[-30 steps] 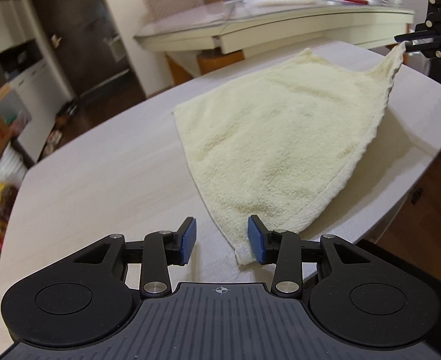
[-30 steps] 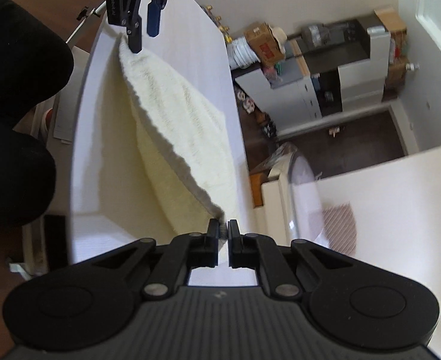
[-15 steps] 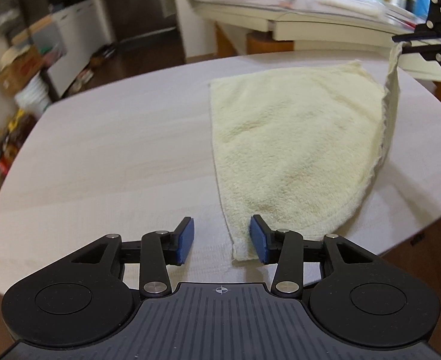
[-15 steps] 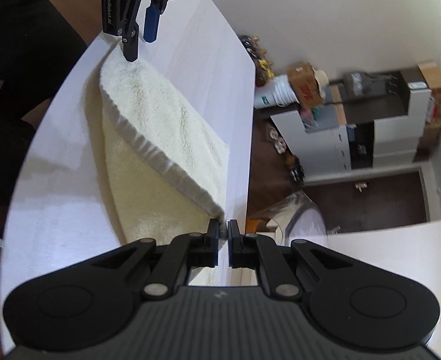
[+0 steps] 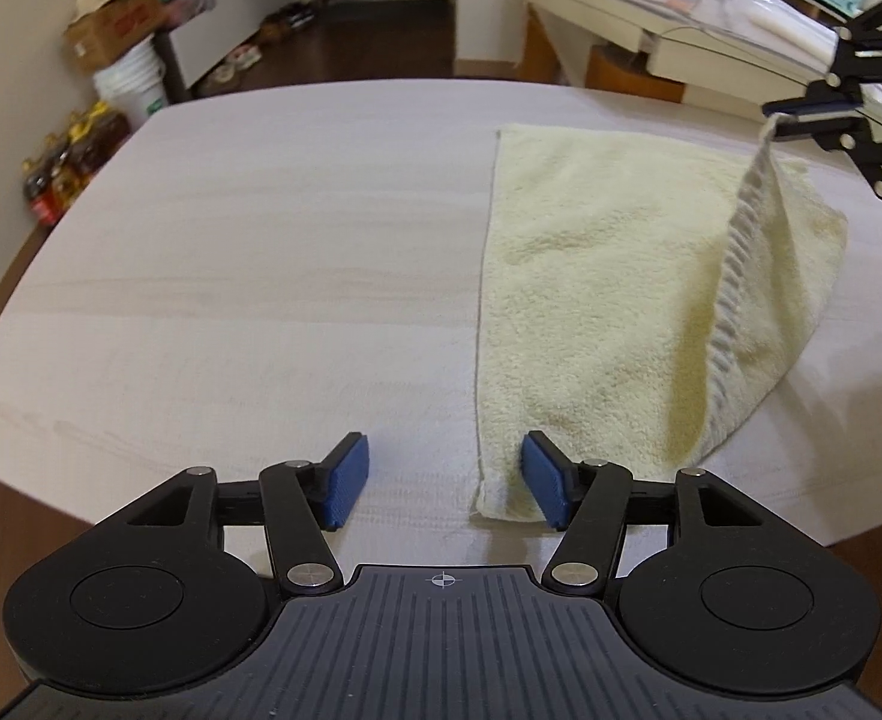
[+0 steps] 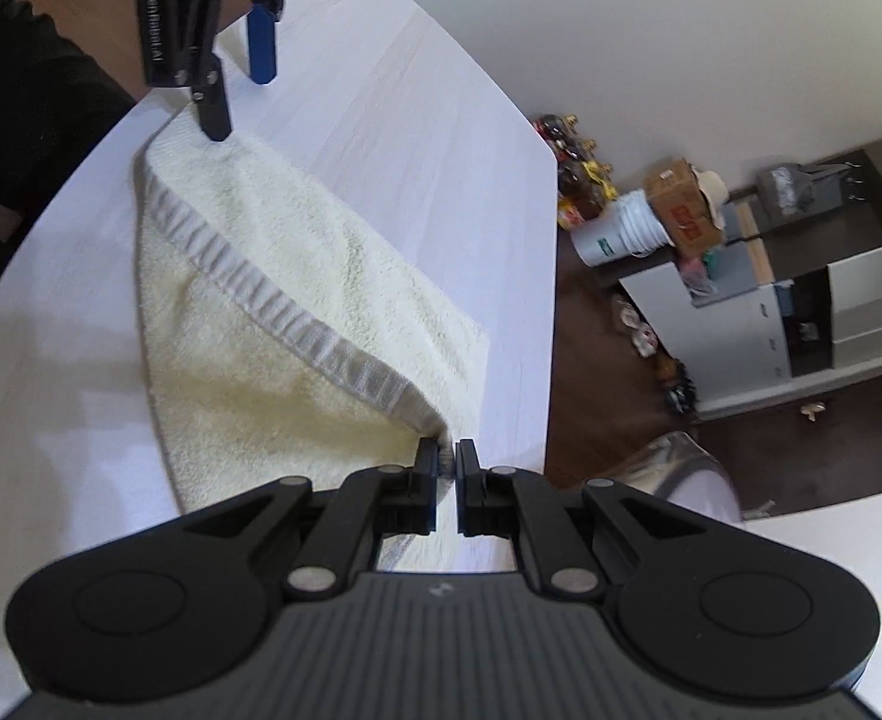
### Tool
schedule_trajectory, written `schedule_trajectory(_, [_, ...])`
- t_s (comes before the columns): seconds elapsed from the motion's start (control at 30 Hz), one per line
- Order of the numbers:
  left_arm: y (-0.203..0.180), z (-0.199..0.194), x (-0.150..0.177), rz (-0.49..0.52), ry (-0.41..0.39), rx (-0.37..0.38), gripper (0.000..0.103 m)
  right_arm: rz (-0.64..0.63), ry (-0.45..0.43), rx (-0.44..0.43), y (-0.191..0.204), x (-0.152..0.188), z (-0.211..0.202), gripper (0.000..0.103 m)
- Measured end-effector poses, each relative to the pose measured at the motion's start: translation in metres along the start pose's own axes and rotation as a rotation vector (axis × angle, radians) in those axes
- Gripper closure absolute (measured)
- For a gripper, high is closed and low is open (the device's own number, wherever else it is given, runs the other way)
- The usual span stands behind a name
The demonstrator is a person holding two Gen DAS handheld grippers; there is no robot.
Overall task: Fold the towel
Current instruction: 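Fold the corner held by the right gripper diagonally toward the left gripper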
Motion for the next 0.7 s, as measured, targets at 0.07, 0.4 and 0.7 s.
schedule_trajectory(0.07, [0.001,0.000,0.000,-0.013,0.009,-0.006,0.039,-0.004,-0.011,-0.014,-0.005,0.000,0.006,0.096])
schedule_trajectory(0.4, [0.001,0.002,-0.005,-0.013,0.037,-0.004,0.039,-0.052,-0.061,-0.070,-0.038,-0.012,0.062,0.096])
schedule_trajectory(0.7, [0.003,0.004,-0.011,-0.020,0.041,0.014,0.041,-0.057,-0.076,-0.113,-0.046,-0.019,0.098,0.096])
Point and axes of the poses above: each gripper's, at about its wrist camera, not at the fingertips, and z roughly the way its jaws point, y to its left, x to its underside, the point moved 8 cm from there along z, roughly the way its jaws point, and after that the axes turned 1 degree about -z, right-handed, at the moved point
